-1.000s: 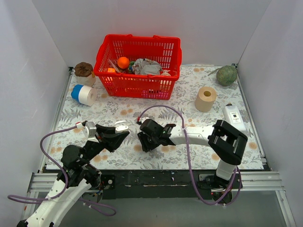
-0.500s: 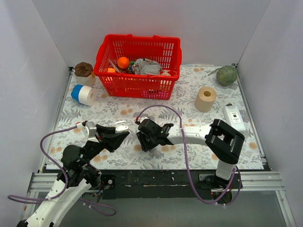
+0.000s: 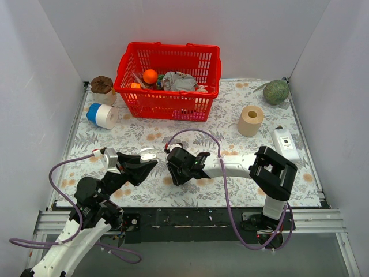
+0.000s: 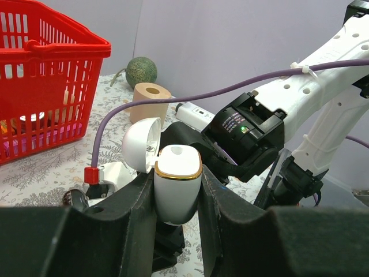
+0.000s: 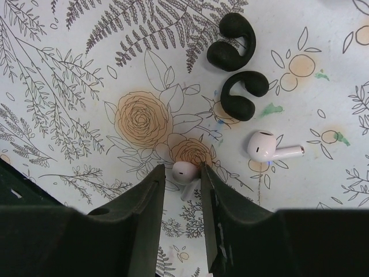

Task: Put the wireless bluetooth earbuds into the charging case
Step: Pick up the earbud from the center of the board.

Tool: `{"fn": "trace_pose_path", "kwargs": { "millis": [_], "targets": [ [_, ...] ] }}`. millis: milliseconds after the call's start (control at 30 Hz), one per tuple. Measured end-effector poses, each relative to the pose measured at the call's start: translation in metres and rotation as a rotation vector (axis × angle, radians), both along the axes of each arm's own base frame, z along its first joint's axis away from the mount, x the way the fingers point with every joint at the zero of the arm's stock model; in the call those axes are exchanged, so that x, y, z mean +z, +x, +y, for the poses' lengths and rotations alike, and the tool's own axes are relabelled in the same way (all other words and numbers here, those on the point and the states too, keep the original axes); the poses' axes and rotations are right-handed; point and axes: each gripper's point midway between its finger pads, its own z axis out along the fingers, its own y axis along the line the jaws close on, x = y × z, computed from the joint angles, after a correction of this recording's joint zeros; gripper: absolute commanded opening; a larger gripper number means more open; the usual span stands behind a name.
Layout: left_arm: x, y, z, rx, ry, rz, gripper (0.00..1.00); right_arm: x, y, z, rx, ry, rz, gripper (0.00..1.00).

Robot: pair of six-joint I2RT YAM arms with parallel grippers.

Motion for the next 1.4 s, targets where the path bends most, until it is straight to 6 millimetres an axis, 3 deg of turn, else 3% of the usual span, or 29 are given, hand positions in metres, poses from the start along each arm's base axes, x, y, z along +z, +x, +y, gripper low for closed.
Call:
{"fn": "trace_pose_path", "kwargs": {
  "millis": [500, 833, 1033, 1400],
  "targets": [
    [0.002, -0.001, 0.001, 0.0, -0.005, -0.008, 0.0, 0.0, -0.002, 0.001, -0.02, -0.001, -0.006, 0.42],
    [0.002, -0.001, 0.001, 0.0, -0.005, -0.008, 0.0, -0.002, 0.0, -0.002, -0.035, -0.019, -0.021, 0.24],
    [0.002, -0.001, 0.001, 0.0, -0.005, -0.008, 0.0, -0.002, 0.0, -0.004, -0.049, -0.016, -0.027, 0.01],
    [0.002, -0.001, 0.0, -0.001, -0.006, -0.004, 0.0, 0.003, 0.002, -0.022, -0.062, -0.082, -0.063, 0.01]
  ]
}}
